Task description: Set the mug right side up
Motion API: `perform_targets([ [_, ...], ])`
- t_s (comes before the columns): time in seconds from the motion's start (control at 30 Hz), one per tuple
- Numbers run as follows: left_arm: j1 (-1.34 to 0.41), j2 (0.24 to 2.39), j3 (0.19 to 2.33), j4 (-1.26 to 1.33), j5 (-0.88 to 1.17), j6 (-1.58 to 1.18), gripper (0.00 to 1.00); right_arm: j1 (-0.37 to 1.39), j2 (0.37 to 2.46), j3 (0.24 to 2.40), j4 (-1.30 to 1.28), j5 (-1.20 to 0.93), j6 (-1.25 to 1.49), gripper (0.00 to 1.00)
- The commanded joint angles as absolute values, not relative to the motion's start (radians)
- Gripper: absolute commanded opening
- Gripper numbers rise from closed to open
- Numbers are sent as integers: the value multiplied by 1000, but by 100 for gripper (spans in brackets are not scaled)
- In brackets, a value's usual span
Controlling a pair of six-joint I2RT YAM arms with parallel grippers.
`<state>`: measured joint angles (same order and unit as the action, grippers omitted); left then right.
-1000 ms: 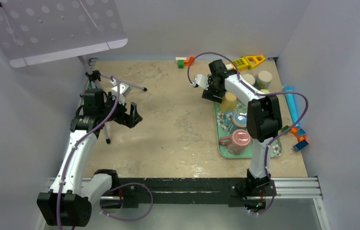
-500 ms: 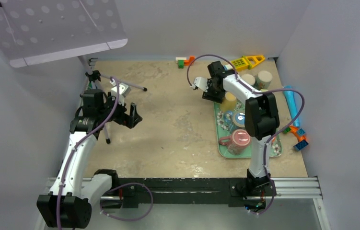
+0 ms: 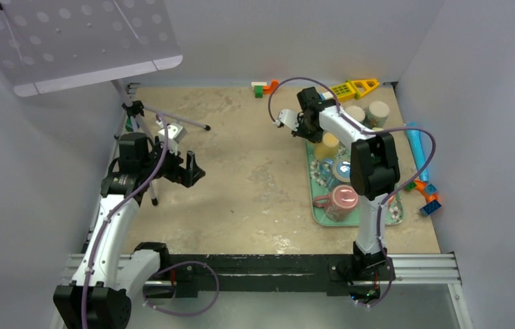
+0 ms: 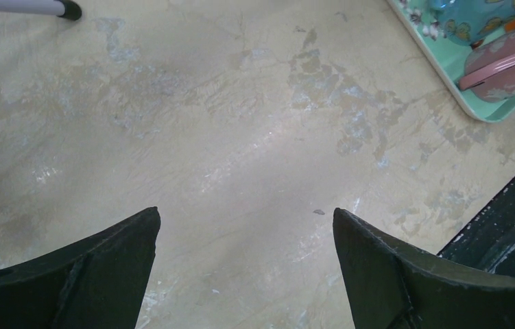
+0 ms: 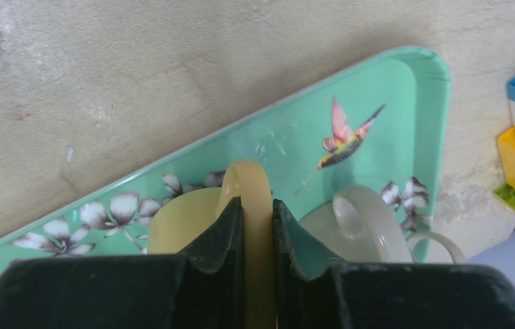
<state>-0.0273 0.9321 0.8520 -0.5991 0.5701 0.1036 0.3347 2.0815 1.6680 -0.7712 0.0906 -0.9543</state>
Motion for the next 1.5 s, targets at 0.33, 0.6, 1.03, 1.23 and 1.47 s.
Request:
perform_targets([
  [0.33, -24, 844, 1169, -917, 1012, 227, 100, 355, 1414, 1518, -419, -251, -636, 0],
  [0.6, -24, 878, 1372, -920, 1169, 74, 99, 514, 1099, 1171, 380, -590, -53, 0],
  [1.03, -27, 799, 1304, -616, 1203, -230, 100, 851, 1207, 1162, 809, -596, 193, 0],
  [1.23, -30, 789, 1283, -591, 1199, -278, 88, 922, 1300, 1214, 869, -567, 232, 0],
  [1.47, -35, 785, 1230, -574, 1197, -328, 73, 954, 1362, 1252, 901, -466, 298, 0],
])
